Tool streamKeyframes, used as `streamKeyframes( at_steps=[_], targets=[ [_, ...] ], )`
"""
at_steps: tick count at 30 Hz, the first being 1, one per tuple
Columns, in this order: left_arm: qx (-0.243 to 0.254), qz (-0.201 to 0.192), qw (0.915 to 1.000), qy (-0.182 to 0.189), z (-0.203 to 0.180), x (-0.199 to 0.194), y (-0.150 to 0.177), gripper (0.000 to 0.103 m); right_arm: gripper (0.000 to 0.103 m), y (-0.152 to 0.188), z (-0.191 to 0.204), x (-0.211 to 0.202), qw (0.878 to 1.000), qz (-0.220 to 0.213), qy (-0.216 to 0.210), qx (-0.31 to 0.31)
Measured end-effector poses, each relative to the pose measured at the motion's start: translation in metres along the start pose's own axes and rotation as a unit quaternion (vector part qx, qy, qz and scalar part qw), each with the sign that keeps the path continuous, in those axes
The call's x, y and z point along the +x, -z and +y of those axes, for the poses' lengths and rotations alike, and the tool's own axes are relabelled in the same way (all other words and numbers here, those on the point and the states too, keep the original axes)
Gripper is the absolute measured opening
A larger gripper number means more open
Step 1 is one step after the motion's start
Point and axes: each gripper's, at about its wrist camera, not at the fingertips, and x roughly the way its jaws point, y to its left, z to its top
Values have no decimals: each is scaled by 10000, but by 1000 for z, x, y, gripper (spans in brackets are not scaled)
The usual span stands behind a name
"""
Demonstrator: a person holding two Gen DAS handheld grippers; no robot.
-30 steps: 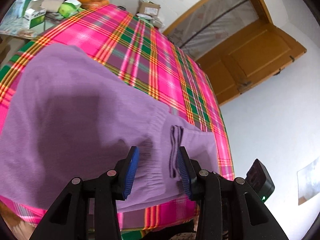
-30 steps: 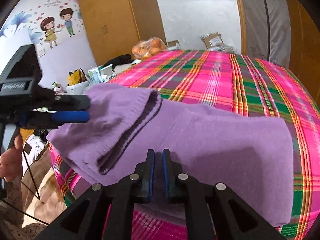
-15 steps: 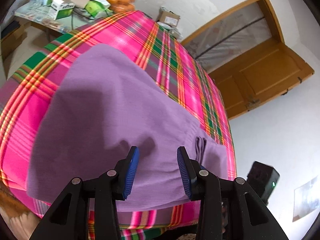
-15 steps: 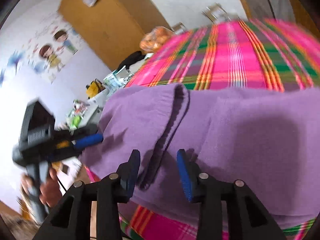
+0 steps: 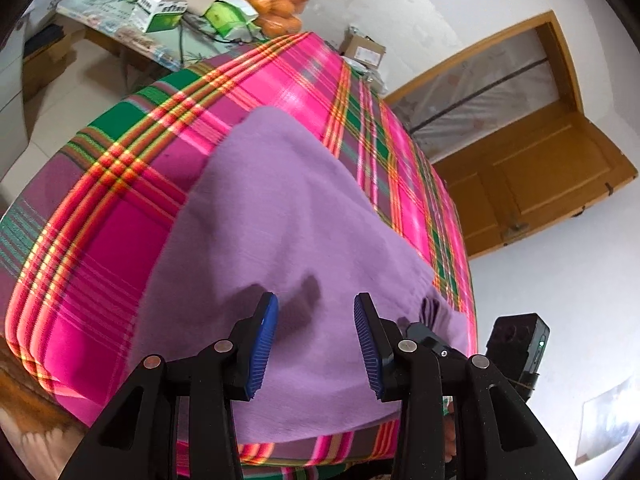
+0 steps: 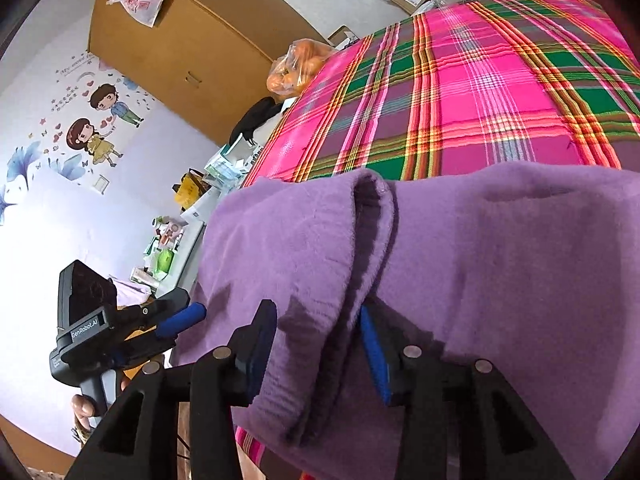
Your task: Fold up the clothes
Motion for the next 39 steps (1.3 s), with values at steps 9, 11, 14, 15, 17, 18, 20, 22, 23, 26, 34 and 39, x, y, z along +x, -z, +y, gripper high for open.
streamKeyframes(
  at_steps=[9,11,14,15,17,18,20,22,23,26,34,39],
  targets=[
    [-134,5,9999,17,15,1,-7,41,45,5,21,6,9988,72,229,-422],
    [-171,-7,9998,37,19,1,-10,41,39,7,20,6,9983,62,335,-473],
    [-185,-19,9998,48,24,0,-12,41,39,5,14,3,9992,-33,300,-247],
    [-203,-5,9998,49,25,0,-12,41,38,4,13,3,9993,-43,306,-205],
    [-213,3,9998,66,26,1,-12,41,40,2,16,6,9994,-49,286,-186],
    [-211,3,9998,66,26,1,-12,41,37,3,18,8,9995,-37,234,-195],
    [-206,3,9998,65,28,0,-13,41,21,2,21,13,9999,50,29,-118],
    [-211,-22,9998,49,29,-2,-14,41,18,-1,28,15,9998,48,-193,-94],
    [-221,-68,9997,49,30,-5,-16,41,18,-4,32,13,9995,13,-279,-128],
    [-245,-215,9995,-5,32,-14,-21,41,18,-12,45,8,9981,-83,-560,-233],
    [-251,-512,9983,-123,28,-36,-31,41,17,-42,112,-1,9825,-341,-1732,-593],
    [-309,-689,9970,-182,29,-44,-39,41,17,-45,110,-3,9797,-486,-1895,-440]
  ],
)
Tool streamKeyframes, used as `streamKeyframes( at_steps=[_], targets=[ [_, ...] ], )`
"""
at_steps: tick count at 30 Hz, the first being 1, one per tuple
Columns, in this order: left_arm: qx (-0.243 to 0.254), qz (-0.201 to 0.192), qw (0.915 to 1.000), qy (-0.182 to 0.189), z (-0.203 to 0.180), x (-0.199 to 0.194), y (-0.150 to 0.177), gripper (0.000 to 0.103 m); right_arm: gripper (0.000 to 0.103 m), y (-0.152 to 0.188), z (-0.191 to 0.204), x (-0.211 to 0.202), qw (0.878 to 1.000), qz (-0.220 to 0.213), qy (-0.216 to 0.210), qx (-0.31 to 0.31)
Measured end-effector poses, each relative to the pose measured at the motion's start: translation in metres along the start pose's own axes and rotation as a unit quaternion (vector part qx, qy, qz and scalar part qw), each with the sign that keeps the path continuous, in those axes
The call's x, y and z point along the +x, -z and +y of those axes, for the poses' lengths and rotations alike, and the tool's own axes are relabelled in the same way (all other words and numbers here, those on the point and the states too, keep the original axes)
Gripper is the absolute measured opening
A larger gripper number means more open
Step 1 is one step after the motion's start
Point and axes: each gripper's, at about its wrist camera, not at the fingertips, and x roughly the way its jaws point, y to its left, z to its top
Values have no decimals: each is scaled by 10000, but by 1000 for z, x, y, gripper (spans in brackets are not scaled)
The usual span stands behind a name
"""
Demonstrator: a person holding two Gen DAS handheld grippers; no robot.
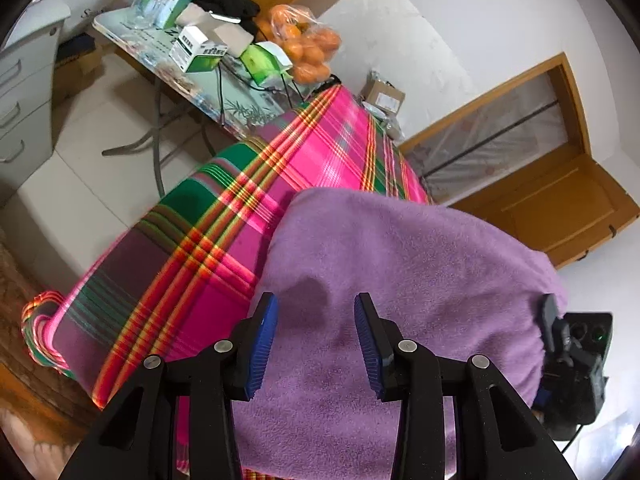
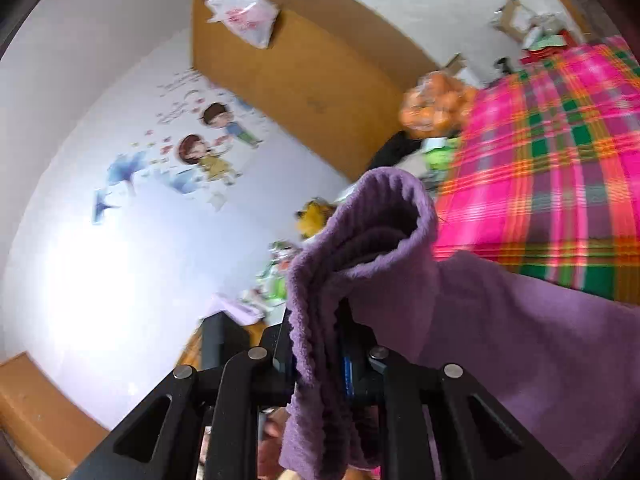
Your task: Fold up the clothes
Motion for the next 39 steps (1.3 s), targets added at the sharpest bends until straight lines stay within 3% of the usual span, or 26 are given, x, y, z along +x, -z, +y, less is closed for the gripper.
streamKeyframes(
  at_steps=[6,13,21,24,26,32,37,39],
  targets=[
    [37,302,9995,5,-3,19,4,41,17,27,-65,2,9904,388,1080,771],
    [183,390,9991,56,-12,26,7,41,20,35,-71,4,9797,548,1863,499],
    [176,509,9985,-97,-6,35,11,41,30,54,-83,-7,9793,796,1725,704],
    [114,539,9984,-151,-1,39,9,41,30,58,-79,-7,9799,870,1688,616],
    [144,550,9982,-182,2,38,10,41,23,58,-74,-4,9811,913,1617,548],
    [189,535,9978,-349,7,31,6,41,20,54,-54,12,9893,1037,965,352],
    [131,502,9978,-403,12,30,6,41,20,50,-62,-9,9903,826,1003,497],
    [123,479,9980,-400,12,31,7,41,20,48,-72,-24,9872,700,1299,606]
  ],
)
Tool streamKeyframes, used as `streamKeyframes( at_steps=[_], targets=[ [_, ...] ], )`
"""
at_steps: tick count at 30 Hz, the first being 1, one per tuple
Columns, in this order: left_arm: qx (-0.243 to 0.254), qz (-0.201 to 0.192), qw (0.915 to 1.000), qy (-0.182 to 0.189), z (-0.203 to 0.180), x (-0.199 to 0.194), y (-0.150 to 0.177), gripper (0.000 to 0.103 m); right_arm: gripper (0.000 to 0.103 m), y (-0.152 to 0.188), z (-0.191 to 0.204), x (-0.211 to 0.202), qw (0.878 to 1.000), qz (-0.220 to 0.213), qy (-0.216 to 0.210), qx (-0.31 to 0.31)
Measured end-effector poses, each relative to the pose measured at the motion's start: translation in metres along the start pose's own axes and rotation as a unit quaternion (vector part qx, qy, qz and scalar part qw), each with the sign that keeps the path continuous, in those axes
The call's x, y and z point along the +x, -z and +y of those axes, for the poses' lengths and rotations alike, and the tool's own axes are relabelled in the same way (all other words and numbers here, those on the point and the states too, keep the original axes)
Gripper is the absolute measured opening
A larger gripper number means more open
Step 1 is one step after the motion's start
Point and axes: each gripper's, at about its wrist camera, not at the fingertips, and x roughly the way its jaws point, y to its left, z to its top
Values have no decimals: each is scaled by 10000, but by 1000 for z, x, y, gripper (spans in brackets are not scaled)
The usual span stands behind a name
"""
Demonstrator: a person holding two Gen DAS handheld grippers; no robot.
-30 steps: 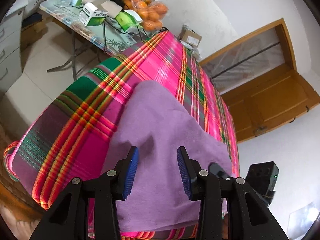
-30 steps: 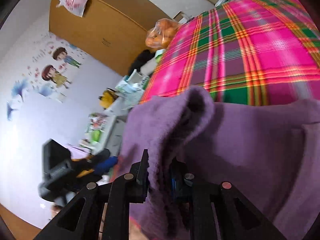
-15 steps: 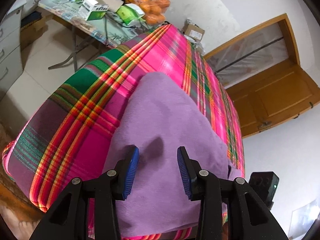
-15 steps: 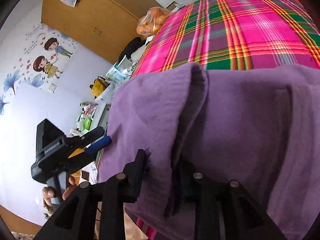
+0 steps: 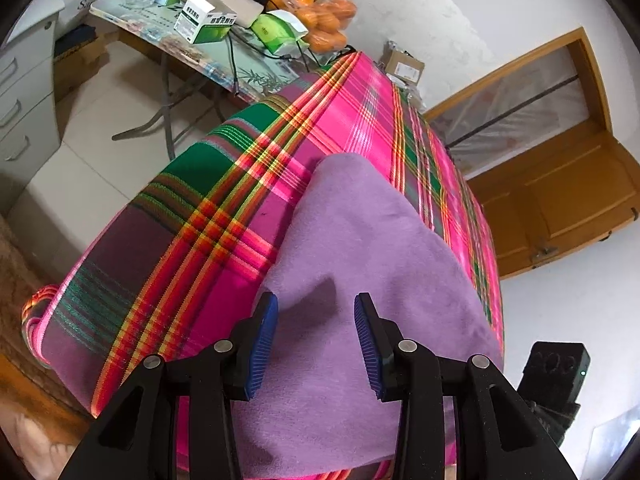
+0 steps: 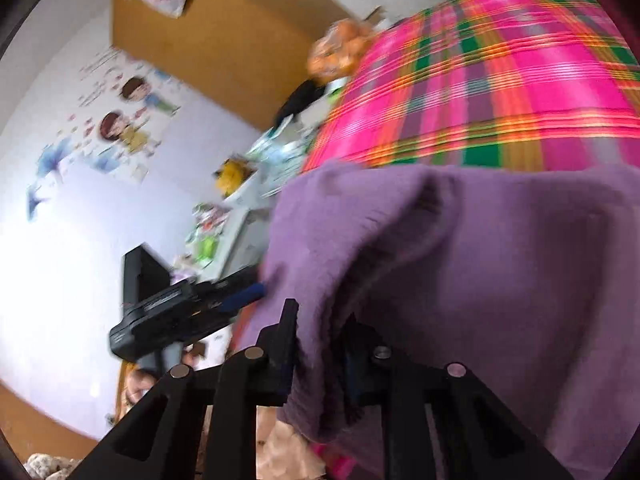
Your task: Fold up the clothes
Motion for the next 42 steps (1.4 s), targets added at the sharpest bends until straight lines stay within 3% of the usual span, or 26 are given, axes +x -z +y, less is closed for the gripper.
streamKeyframes(
  at_steps=[5,10,14,16,19,27,32,37,40,42],
  targets=[
    [57,32,10000,41,-2,2,2,41,20,11,-16,-6,9986,21,525,38],
    [23,31,10000,60,0,1,2,41,24,13,3,-9,9938,121,994,-486],
    [29,35,10000,-7,1,0,1,41,24,7,21,-34,9823,-491,1490,-1024],
    [10,36,10000,-24,3,1,0,41,26,-5,29,-33,9785,-718,1525,-1185],
    [-6,24,10000,-33,4,1,0,41,26,-18,39,-21,9739,-739,1571,-1460],
    [-19,34,10000,-19,7,0,2,41,22,-32,23,34,9613,-201,2242,-1591],
    [37,42,9999,-93,2,-1,1,41,22,-35,30,36,9552,-124,2417,-1702],
    [199,-139,9997,-27,-11,-6,0,41,22,-43,50,33,9490,-411,2355,-2057],
    [359,-93,9993,71,-21,-1,2,41,22,-51,37,54,9479,-80,2471,-2009],
    [485,0,9988,73,-27,3,4,41,23,-49,34,58,9465,-117,2479,-2063]
  ],
)
